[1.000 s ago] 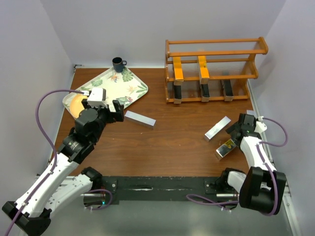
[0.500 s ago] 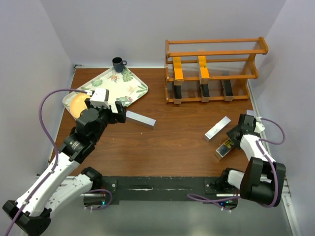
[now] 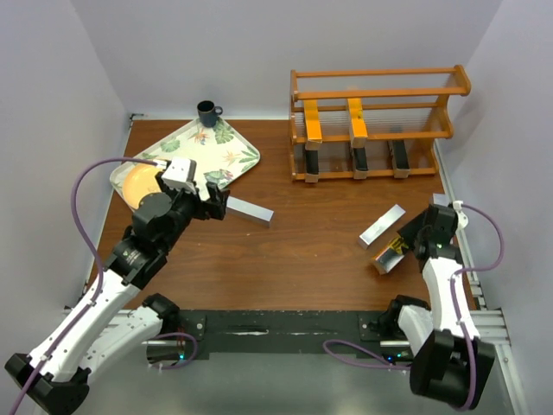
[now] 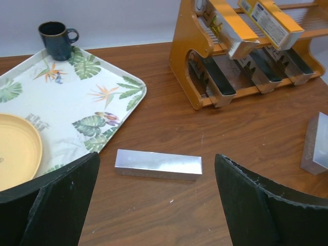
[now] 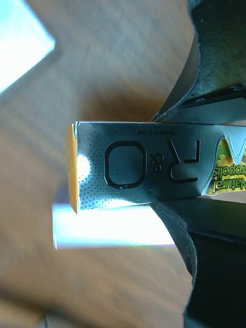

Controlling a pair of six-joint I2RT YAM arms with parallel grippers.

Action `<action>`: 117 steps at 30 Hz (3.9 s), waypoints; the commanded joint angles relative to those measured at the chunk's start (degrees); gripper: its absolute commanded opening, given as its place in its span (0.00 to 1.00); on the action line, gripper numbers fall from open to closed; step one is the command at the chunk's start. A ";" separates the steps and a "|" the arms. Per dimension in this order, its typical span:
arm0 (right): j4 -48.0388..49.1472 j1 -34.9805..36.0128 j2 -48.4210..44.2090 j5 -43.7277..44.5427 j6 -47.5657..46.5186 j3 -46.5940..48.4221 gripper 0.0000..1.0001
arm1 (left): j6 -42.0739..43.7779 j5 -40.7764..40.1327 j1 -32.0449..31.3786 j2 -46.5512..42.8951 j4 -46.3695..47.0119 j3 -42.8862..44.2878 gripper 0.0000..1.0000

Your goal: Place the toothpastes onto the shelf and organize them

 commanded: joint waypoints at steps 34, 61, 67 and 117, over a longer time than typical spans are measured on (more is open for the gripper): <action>55.11 36.97 16.38 -55.34 10.94 6.29 0.26 | -31.77 29.66 -3.14 20.67 41.08 -8.56 1.00; 88.42 39.96 27.54 -60.18 32.74 4.53 0.26 | -46.53 33.08 -7.71 35.97 79.76 -14.71 0.93; 95.53 40.05 30.53 -60.53 36.96 4.09 0.26 | -50.83 34.14 -8.59 38.70 83.80 -14.19 0.83; 78.47 40.67 26.33 -61.59 20.87 1.10 0.98 | -52.25 18.15 -6.66 27.54 67.64 -15.50 0.30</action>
